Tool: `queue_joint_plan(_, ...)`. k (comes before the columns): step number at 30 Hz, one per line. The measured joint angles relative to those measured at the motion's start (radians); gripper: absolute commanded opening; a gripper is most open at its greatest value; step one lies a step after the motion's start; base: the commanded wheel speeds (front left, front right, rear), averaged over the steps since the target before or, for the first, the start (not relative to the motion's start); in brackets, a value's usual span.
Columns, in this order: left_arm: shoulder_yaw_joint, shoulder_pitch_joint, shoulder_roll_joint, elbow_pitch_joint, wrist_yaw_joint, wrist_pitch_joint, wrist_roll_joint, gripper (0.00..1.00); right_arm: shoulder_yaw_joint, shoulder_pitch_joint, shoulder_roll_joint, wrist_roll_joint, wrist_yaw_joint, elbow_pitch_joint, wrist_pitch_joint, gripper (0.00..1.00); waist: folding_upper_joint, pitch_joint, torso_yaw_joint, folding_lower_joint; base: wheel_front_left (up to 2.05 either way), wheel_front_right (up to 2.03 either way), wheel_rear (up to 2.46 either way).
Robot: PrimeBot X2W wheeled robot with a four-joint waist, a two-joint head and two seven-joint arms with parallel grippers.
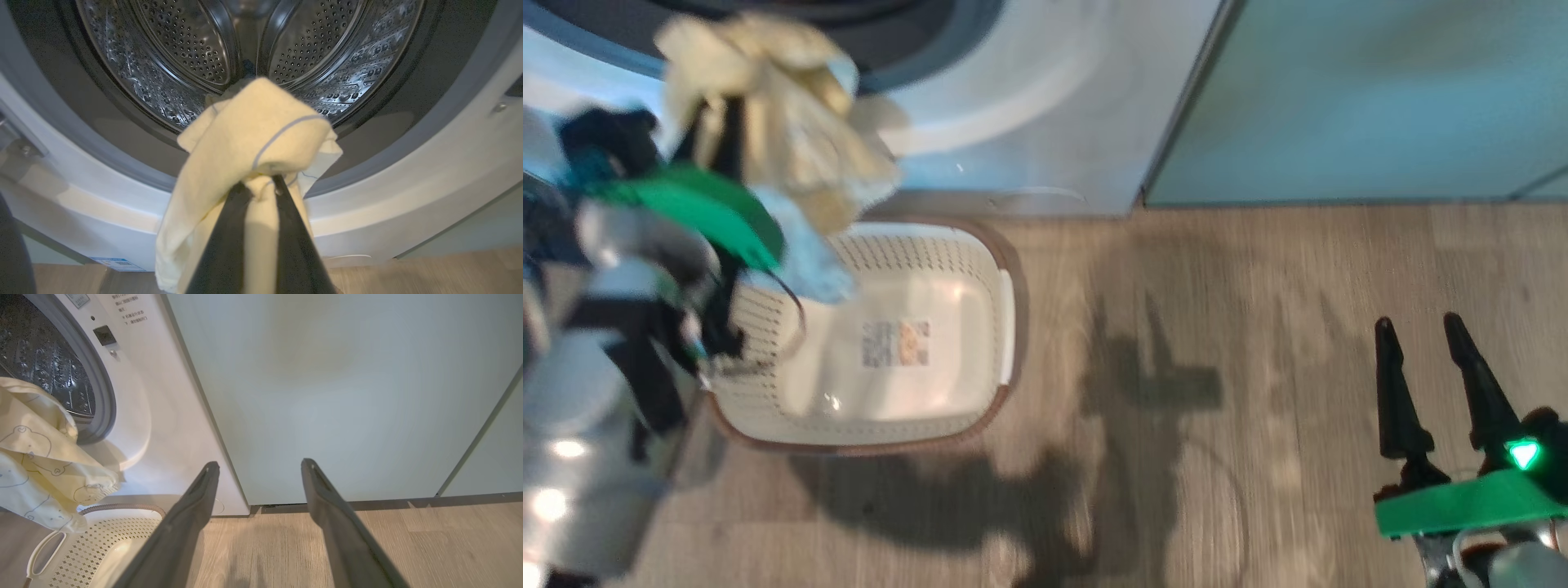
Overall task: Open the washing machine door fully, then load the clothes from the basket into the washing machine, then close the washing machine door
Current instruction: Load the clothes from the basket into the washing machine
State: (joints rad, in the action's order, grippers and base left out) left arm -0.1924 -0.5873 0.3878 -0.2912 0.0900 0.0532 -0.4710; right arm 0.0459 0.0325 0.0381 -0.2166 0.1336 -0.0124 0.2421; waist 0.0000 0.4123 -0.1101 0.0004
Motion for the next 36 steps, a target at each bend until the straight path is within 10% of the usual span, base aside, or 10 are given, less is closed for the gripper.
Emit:
queue_joint_plan(20, -0.006, -0.573, 0.236, -0.187, -0.124, -0.351, 0.007, 0.0, 0.064, 0.145, 0.0, -0.156, 0.0, -0.008, 0.01, 1.0, 0.0, 0.278, -0.189, -0.0002, 0.0, 0.0, 0.0)
queue_joint_plan(36, 0.055, -0.806, 0.353, -0.305, -0.104, -0.116, 0.08, 0.0, 0.131, 0.169, -0.001, -0.206, 0.0, -0.013, 0.01, 1.0, 0.0, 0.379, -0.329, -0.0002, 0.0, 0.0, 0.0)
